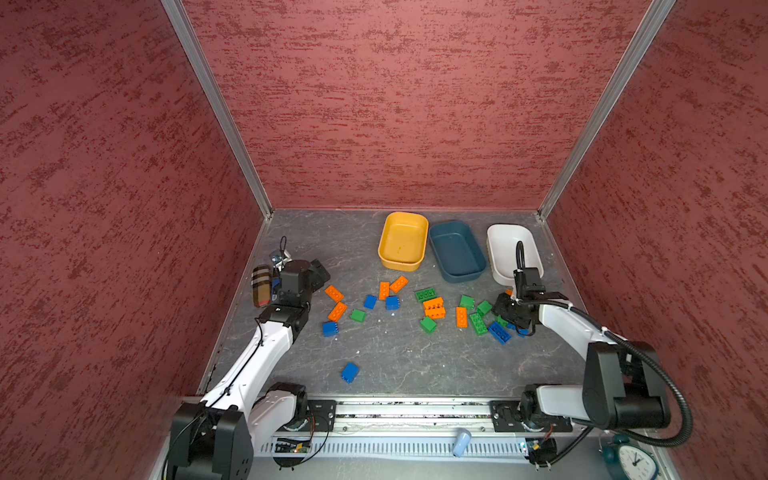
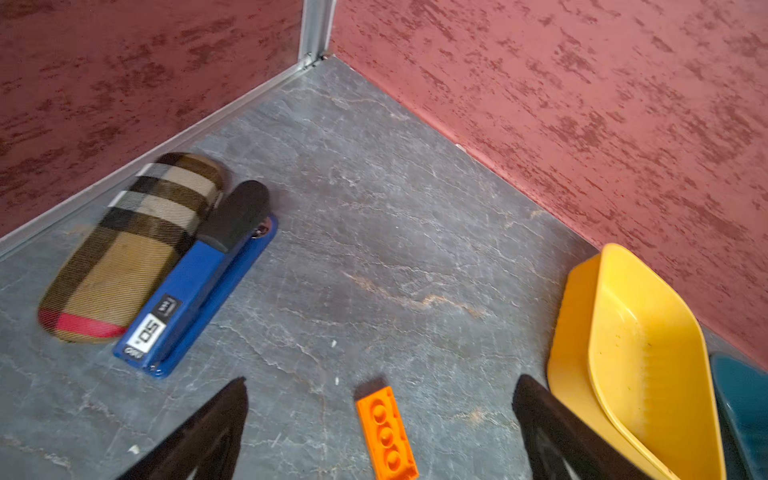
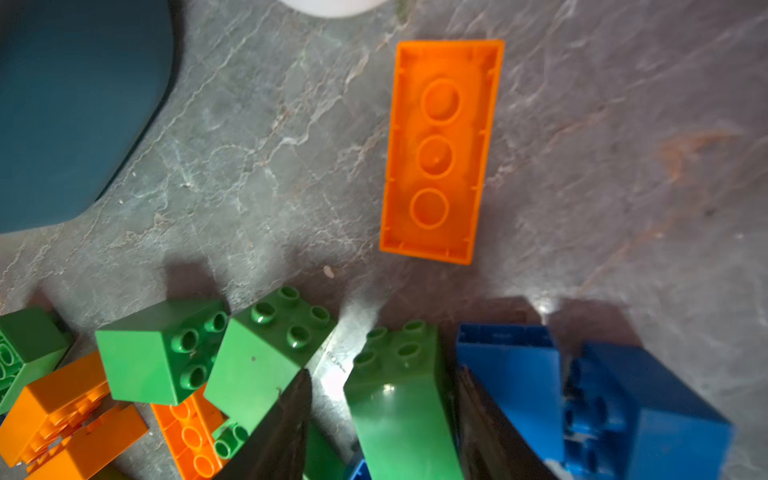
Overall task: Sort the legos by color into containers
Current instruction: 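Grasp a green brick with the right gripper while the left gripper approaches orange bricks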
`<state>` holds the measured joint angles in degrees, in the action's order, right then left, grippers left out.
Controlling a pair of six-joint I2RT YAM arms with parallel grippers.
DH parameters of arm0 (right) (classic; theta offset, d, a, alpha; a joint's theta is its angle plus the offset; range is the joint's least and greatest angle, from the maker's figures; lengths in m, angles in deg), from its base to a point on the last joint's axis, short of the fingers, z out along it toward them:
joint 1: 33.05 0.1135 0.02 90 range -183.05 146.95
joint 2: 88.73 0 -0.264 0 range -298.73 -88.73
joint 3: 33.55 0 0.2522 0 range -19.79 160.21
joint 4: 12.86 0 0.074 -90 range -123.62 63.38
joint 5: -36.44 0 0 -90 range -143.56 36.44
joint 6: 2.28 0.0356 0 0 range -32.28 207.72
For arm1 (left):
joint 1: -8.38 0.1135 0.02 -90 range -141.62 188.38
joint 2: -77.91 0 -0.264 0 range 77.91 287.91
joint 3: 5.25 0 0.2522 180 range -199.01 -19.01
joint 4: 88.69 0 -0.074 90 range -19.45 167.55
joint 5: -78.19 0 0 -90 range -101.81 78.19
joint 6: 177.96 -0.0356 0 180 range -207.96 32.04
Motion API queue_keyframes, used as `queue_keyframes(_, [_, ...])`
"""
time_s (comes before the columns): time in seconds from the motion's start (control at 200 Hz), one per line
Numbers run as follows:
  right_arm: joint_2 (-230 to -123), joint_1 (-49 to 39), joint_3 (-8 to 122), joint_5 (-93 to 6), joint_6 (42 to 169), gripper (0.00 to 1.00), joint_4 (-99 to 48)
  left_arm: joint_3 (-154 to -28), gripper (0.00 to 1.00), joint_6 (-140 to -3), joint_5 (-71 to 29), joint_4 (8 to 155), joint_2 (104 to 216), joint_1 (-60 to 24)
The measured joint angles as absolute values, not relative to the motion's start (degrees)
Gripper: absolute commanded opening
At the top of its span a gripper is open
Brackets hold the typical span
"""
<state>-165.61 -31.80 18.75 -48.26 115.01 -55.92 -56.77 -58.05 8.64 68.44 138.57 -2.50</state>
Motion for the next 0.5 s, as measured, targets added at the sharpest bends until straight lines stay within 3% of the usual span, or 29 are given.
queue_keyframes(0.331, [-168.2, -29.9, 18.8, -52.0, 114.9, 0.30, -56.2, -62.4, 1.00, -59.5, 14.9, 67.5, 145.0, -14.8])
queue_keyframes(0.496, [-161.8, -29.8, 18.8, -54.5, 114.3, 0.26, -57.2, -63.7, 0.99, -59.5, 15.7, 67.2, 147.4, -17.5])
